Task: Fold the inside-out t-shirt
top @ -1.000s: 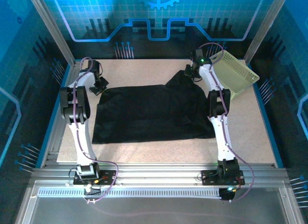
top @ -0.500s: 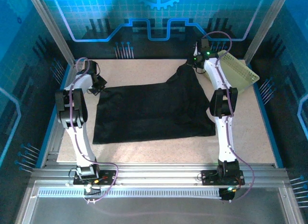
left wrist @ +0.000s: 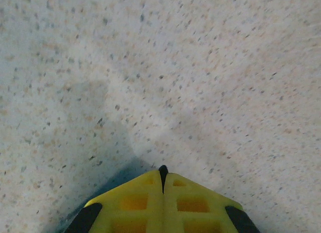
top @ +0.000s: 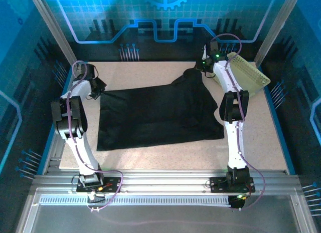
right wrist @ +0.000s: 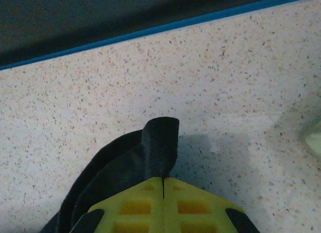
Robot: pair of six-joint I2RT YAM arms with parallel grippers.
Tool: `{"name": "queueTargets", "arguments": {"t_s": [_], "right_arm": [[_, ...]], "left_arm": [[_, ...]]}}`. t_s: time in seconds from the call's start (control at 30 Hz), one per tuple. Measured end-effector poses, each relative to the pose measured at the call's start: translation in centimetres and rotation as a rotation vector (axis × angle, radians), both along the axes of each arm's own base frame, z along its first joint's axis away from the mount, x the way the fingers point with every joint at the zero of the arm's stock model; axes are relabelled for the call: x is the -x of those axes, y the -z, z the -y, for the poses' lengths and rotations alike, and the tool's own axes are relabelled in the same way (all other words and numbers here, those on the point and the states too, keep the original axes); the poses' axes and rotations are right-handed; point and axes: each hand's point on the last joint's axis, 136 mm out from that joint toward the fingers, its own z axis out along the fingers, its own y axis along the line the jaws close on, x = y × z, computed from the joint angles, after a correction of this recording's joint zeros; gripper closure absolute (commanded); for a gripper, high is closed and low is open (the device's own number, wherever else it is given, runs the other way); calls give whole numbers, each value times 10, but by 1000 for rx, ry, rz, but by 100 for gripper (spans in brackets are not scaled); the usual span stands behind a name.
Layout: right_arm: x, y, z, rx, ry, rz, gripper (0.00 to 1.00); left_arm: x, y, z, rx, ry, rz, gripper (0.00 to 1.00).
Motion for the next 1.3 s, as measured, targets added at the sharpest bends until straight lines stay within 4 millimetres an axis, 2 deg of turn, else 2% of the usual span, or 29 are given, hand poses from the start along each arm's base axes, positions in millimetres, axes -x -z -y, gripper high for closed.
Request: {"name": "queueTargets", "arguments": {"t_s": [0.13,0.27,0.5,0.63,0.73,1.0,1.13,1.3], "right_arm": [[0,-1,0,4,-3,8,100],[-2,-2,-1,-4,-8,18,100],[-3,-6,-5,-17,-22,32,100],[5,-14,-3,-11,-23,29,100],[20,-24,-1,-6,-28,28,100],[77,-51,5,-10,-28,69,100],[102,-47,7,-15,-24,72,100],[138,-35,11,-28,-4,44,100]], "left_arm": [[-11,-10,3,12,36,51,100],[-17,-11,5,20,52,65,100],[-14,-5,1,3,36,47,100],[-1,1,-2,-21,20,43,100],[8,-1,-1,-32,13,56,100],[23,-20,2,-45,8,139,100],[40,-15,7,-24,-3,137,100],[74,-12,18,9,-16,135,100]]}}
